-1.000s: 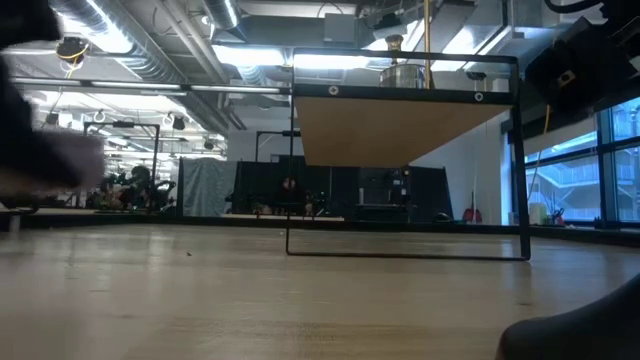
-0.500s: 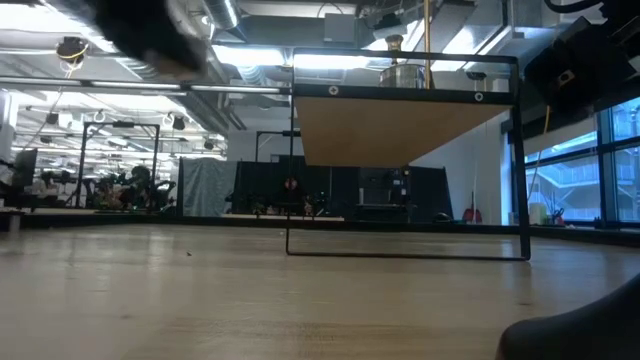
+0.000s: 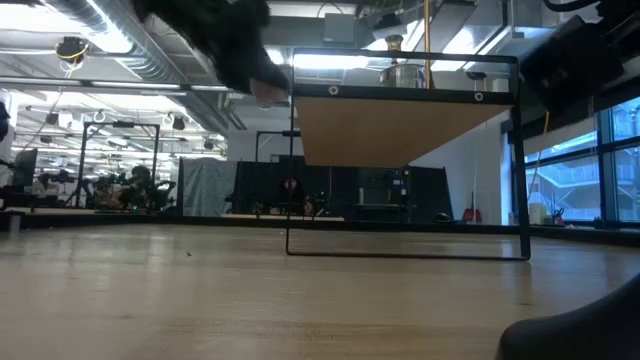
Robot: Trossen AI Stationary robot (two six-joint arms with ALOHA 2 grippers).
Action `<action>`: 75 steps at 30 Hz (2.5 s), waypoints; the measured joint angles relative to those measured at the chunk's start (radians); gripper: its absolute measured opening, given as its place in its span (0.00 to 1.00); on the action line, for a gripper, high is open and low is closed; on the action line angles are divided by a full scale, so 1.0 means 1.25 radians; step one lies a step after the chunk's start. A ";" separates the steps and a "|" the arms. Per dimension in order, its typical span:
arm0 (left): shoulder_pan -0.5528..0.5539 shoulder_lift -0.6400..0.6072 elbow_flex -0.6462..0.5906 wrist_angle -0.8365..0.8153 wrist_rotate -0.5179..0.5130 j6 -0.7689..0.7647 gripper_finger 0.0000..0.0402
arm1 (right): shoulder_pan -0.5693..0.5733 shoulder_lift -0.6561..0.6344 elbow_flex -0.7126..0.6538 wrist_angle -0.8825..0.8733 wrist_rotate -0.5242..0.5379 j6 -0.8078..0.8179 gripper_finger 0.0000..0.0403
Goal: Pick & Place candle stick holders
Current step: Put the violet patterned scented candle on the shelf
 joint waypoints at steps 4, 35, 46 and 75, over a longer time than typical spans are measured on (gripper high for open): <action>0.077 0.099 0.042 0.027 0.106 0.051 0.73 | -0.010 0.000 0.000 0.009 0.004 -0.007 0.60; 0.233 0.439 0.454 -0.160 0.267 0.248 0.74 | -0.063 0.000 0.000 -0.016 -0.045 -0.032 0.60; 0.226 0.466 0.453 -0.151 0.294 0.253 0.74 | -0.063 0.000 0.000 -0.017 -0.045 -0.034 0.60; 0.199 0.487 0.454 -0.144 0.238 0.249 0.78 | -0.063 0.000 0.000 -0.029 -0.045 -0.028 0.60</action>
